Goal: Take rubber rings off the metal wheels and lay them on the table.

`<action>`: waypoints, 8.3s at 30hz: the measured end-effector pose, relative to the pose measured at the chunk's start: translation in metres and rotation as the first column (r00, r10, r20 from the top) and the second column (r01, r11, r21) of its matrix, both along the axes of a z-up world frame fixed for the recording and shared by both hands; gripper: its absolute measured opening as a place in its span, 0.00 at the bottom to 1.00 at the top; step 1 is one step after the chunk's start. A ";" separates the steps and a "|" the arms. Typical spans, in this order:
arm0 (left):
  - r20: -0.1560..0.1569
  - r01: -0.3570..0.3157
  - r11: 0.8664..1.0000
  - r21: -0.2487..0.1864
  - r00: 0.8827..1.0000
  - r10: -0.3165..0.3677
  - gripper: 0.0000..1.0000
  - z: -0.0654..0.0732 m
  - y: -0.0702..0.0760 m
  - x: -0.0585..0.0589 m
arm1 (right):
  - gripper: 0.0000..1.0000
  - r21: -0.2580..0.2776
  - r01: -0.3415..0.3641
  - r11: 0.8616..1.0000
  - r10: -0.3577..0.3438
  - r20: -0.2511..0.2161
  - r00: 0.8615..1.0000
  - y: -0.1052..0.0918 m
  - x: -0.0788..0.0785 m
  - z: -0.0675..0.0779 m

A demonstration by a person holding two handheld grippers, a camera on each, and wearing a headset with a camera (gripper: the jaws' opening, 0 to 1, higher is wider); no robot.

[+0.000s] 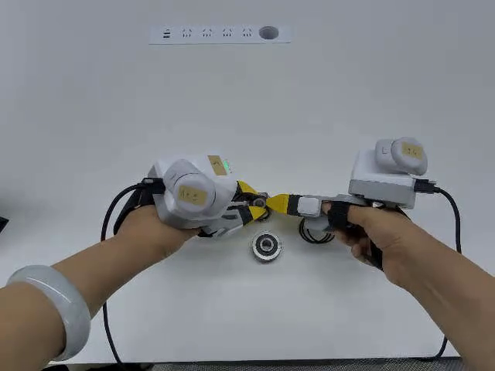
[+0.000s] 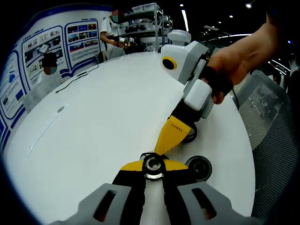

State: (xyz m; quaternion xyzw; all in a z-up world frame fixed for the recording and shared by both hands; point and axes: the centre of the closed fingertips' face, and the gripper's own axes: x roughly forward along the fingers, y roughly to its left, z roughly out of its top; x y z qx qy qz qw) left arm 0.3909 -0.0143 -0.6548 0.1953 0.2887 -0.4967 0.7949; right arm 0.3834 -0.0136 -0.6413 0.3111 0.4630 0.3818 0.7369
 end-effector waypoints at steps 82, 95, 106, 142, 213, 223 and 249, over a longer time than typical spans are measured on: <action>0.011 -0.067 0.998 0.001 0.998 0.067 0.36 0.005 0.038 -0.010 | 0.02 0.059 0.021 0.998 -0.023 0.024 0.999 0.000 -0.014 0.027; 0.006 -0.077 0.997 -0.001 0.997 0.077 0.43 0.004 0.042 -0.013 | 0.02 0.066 0.073 0.995 -0.073 0.006 0.997 -0.024 -0.031 0.027; 0.009 -0.097 0.995 -0.003 0.995 0.097 0.48 0.004 0.047 -0.015 | 0.02 0.056 0.152 0.987 -0.151 -0.022 0.988 -0.057 -0.035 0.018; -0.013 -0.114 0.994 0.000 0.993 0.113 0.46 0.000 0.054 -0.022 | 0.02 -0.071 0.219 0.973 -0.220 -0.017 0.975 -0.088 -0.033 -0.013; -0.059 -0.255 0.961 -0.109 0.966 0.250 0.57 0.023 0.081 -0.075 | 0.66 -0.415 -0.088 0.906 0.264 0.389 0.883 -0.099 -0.072 -0.002; -0.057 -0.286 0.946 -0.153 0.958 0.280 0.62 0.025 0.083 -0.088 | 0.77 -0.491 -0.098 0.866 0.344 0.440 0.829 -0.102 -0.077 -0.005; -0.084 -0.382 0.893 -0.238 0.924 0.373 0.88 0.038 0.100 -0.113 | 0.99 -0.474 -0.031 0.880 0.327 0.558 0.762 -0.107 -0.085 0.007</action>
